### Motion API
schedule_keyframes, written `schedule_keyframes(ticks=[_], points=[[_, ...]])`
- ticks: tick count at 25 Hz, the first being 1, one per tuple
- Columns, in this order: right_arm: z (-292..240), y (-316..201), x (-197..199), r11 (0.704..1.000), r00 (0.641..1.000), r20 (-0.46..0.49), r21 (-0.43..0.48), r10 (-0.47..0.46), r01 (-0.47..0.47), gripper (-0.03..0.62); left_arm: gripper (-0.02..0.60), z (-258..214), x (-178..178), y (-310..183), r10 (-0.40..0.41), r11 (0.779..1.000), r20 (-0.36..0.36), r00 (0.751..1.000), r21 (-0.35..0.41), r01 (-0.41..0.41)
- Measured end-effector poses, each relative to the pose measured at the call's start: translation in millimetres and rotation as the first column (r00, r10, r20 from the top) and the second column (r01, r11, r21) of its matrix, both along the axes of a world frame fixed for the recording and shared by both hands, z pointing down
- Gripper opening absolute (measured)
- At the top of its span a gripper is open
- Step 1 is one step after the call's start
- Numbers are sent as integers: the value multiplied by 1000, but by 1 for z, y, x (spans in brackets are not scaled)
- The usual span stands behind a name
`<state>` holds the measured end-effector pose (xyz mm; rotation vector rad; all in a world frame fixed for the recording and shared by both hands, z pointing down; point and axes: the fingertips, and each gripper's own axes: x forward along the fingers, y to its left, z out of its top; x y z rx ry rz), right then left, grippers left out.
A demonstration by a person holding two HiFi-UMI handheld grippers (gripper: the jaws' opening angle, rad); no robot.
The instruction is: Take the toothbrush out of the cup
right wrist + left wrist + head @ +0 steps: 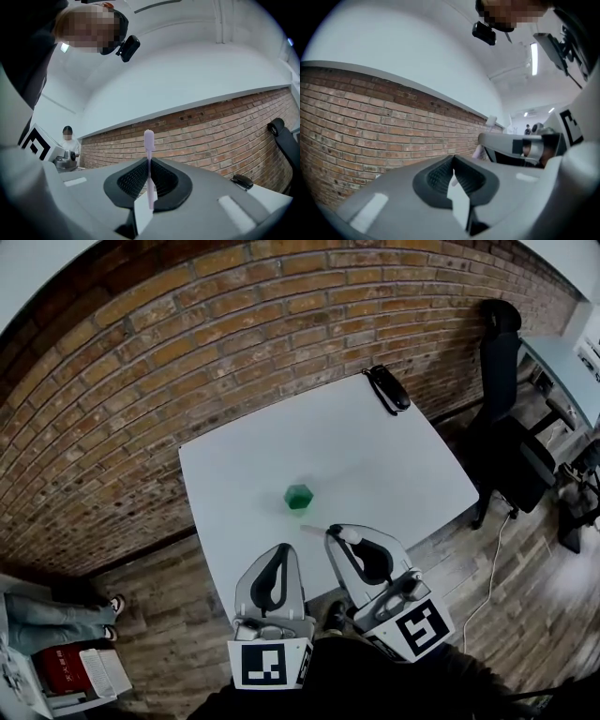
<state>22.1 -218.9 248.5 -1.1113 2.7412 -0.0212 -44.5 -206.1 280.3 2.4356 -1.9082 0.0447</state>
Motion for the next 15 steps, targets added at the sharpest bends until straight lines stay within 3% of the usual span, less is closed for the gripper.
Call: schedule_keyframes(ticks=[9, 15], points=[[-4, 51, -16, 1000, 999, -33, 6, -24, 25, 18, 9, -17, -16, 44, -3, 998, -16, 1000, 56, 4], [10, 99, -41, 999, 998, -56, -27, -30, 29, 18, 9, -2, -34, 89, 13, 999, -44, 999, 33, -12]])
